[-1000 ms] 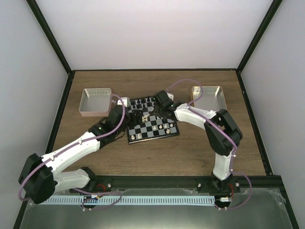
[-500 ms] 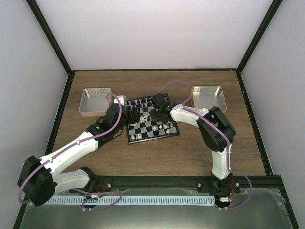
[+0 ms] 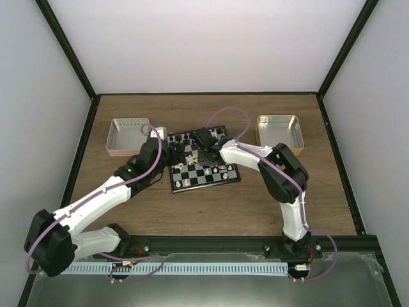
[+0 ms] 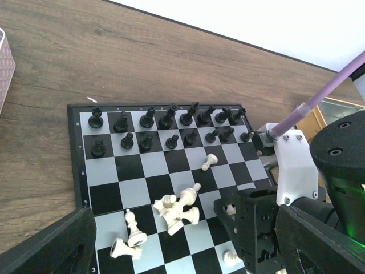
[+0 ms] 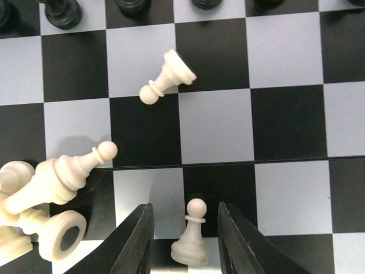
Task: Set up the chess pieces on the board
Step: Pick up the chess piece from the chessboard.
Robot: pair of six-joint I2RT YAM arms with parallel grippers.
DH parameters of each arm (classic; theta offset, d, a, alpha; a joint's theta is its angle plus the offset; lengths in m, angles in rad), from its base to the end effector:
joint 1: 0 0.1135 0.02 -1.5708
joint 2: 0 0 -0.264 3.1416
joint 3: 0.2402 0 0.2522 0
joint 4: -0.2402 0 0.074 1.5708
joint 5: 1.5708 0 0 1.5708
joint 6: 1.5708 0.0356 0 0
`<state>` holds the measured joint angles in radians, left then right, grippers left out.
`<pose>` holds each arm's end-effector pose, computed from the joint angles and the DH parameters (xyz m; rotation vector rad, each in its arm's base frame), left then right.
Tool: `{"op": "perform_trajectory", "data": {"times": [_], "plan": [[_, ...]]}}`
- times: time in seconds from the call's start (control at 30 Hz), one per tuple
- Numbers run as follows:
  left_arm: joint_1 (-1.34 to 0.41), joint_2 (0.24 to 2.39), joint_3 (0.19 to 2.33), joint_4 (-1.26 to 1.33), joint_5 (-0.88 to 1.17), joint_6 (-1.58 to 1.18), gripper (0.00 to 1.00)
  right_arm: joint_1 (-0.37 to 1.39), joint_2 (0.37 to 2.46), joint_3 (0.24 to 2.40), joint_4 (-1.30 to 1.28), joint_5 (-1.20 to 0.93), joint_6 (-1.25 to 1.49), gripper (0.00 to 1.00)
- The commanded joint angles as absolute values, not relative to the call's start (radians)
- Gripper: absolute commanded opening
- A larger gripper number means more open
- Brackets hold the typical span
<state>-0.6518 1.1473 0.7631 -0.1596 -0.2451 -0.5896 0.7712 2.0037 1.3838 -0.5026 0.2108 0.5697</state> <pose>0.2072 -0.1472 0.2618 -0.0816 2.1329 -0.4851 0.3007 0.2819 0.1616 -0.2035 2.6508 0.1562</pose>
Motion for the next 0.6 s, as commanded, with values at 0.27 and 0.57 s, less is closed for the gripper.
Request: {"op": "perform_trajectory", "data": {"times": [0.27,0.57], "plan": [[-0.629,1.137,0.748,-0.158,-0.228,-0.58,0.88,0.786,2.032,1.386,-0.586,0.224,0.593,0.11],[-0.609,1.137,0.756,-0.159,-0.186,-0.596,0.88,0.786,1.947,1.322,-0.437,0.236,0.536,0.09]]}}
